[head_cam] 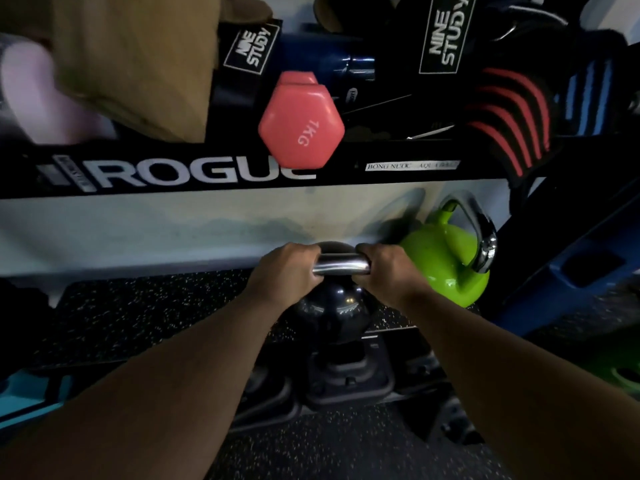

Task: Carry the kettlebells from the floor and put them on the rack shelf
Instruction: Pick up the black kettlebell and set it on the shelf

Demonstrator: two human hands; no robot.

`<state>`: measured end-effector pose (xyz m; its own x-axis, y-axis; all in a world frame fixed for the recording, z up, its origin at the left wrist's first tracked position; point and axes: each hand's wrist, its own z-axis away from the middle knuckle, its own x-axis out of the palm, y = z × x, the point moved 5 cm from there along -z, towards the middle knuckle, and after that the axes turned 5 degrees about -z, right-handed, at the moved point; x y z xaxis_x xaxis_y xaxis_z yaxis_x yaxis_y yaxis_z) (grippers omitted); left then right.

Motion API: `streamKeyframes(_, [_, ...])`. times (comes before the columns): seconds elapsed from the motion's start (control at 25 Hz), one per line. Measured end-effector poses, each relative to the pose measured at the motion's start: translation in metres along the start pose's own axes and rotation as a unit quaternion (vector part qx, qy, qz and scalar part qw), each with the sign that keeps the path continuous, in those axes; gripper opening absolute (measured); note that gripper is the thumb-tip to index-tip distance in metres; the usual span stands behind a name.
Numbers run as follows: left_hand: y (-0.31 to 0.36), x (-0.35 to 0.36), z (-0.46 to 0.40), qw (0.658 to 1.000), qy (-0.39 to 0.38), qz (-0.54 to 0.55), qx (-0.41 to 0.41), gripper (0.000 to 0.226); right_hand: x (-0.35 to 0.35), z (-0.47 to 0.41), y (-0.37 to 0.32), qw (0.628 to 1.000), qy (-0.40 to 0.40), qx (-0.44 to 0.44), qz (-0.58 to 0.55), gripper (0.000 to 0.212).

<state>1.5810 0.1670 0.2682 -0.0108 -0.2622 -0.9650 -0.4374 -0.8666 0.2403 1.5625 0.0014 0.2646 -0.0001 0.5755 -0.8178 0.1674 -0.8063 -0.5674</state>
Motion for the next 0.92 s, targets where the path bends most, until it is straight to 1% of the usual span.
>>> streamKeyframes(0.08, [-0.003, 0.009, -0.013, 1.0, -0.004, 0.015, -0.014, 0.015, 0.002, -0.009, 0.007, 1.0, 0.01, 0.006, 0.0, 0.023])
streamKeyframes(0.16, [-0.009, 0.013, -0.029, 0.999, -0.016, 0.036, -0.033, 0.012, 0.001, -0.022, 0.012, 1.0, 0.017, 0.012, 0.002, 0.02])
streamKeyframes(0.24, [-0.015, 0.015, -0.043, 0.995, -0.037, 0.07, -0.064, 0.013, 0.0, -0.035, 0.017, 1.0, 0.004, 0.024, 0.007, 0.017])
streamKeyframes(0.32, [-0.019, 0.016, -0.052, 0.992, -0.05, 0.079, -0.088, 0.015, 0.002, -0.048, 0.022, 0.999, -0.015, 0.041, 0.015, 0.015])
streamKeyframes(0.4, [-0.021, 0.018, -0.057, 0.991, -0.046, 0.08, -0.098, 0.018, 0.004, -0.055, 0.025, 0.998, -0.022, 0.053, 0.022, 0.012])
streamKeyframes(0.52, [-0.022, 0.02, -0.056, 0.991, -0.041, 0.089, -0.094, 0.02, 0.006, -0.055, 0.028, 0.997, -0.022, 0.07, 0.015, 0.013])
streamKeyframes(0.6, [-0.023, 0.019, -0.053, 0.99, -0.046, 0.099, -0.088, 0.029, 0.004, -0.052, 0.025, 0.997, -0.026, 0.069, 0.002, 0.019])
streamKeyframes(0.72, [-0.021, 0.012, -0.041, 0.992, -0.039, 0.099, -0.067, 0.056, -0.004, -0.045, 0.011, 0.998, -0.031, 0.047, -0.008, 0.041])
streamKeyframes(0.8, [-0.018, 0.007, -0.024, 0.994, -0.037, 0.08, -0.069, 0.075, -0.012, -0.033, 0.0, 0.999, -0.029, 0.023, 0.01, 0.053])
streamKeyframes(0.84, [-0.017, 0.002, -0.014, 0.995, -0.037, 0.061, -0.068, 0.082, -0.018, -0.026, -0.008, 0.999, -0.025, 0.005, 0.029, 0.055])
streamKeyframes(0.92, [-0.013, -0.015, 0.011, 0.997, -0.027, 0.025, -0.062, 0.087, -0.03, -0.012, -0.025, 0.997, -0.023, -0.038, 0.058, 0.054])
